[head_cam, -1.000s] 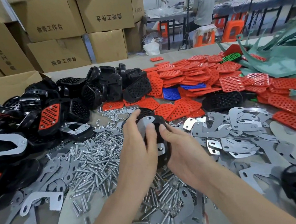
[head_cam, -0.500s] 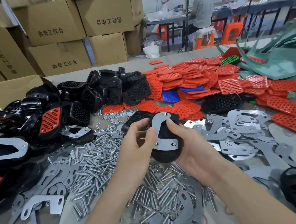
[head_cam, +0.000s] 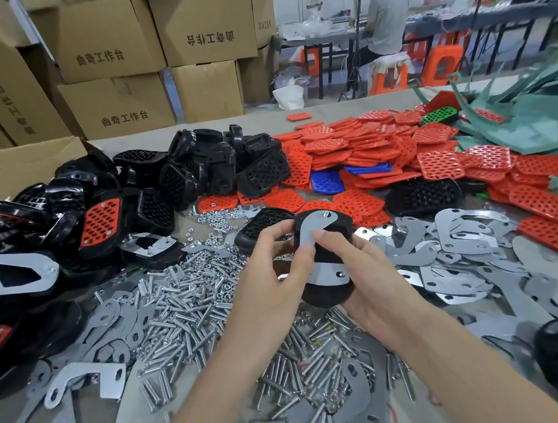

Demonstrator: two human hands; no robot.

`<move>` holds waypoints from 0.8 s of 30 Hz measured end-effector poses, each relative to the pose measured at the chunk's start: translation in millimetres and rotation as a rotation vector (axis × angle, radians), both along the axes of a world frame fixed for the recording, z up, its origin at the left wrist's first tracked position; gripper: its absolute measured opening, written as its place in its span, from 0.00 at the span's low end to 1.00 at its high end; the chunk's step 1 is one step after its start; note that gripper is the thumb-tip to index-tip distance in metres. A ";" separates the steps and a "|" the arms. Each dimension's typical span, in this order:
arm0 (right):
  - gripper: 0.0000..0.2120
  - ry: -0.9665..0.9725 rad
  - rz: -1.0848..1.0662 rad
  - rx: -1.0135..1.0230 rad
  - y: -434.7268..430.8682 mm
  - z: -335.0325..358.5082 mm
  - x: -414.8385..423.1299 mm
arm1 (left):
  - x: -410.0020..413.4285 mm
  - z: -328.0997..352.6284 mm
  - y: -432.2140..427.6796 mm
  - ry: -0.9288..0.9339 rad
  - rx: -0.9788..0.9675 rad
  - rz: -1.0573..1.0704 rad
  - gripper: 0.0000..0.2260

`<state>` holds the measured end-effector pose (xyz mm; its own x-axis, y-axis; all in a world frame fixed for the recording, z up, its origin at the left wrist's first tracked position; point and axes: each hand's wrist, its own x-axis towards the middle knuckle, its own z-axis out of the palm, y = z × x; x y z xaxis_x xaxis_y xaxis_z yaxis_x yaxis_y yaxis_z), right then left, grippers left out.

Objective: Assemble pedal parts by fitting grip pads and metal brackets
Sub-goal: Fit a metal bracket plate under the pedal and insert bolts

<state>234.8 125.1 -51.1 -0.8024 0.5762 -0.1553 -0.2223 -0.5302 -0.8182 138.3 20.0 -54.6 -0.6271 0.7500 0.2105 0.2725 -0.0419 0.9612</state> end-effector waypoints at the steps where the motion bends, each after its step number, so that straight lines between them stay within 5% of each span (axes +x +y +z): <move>1: 0.08 -0.009 -0.005 -0.001 -0.4 0.4 -0.1 | 1.2 0.4 -0.1 -0.004 -0.006 -0.048 0.16; 6: 0.06 -0.001 -0.077 -0.070 -0.6 4.0 0.6 | 10.2 -5.4 3.6 0.086 -0.073 -0.206 0.32; 24: 0.11 0.047 -0.086 -0.086 -3.9 2.5 2.4 | 11.9 -2.8 0.4 0.113 -0.120 -0.243 0.36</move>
<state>237.2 121.1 -48.6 -0.7579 0.6297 -0.1705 -0.3074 -0.5752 -0.7581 150.2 20.4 -57.4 -0.4035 0.8991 0.1696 0.3737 -0.0073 0.9275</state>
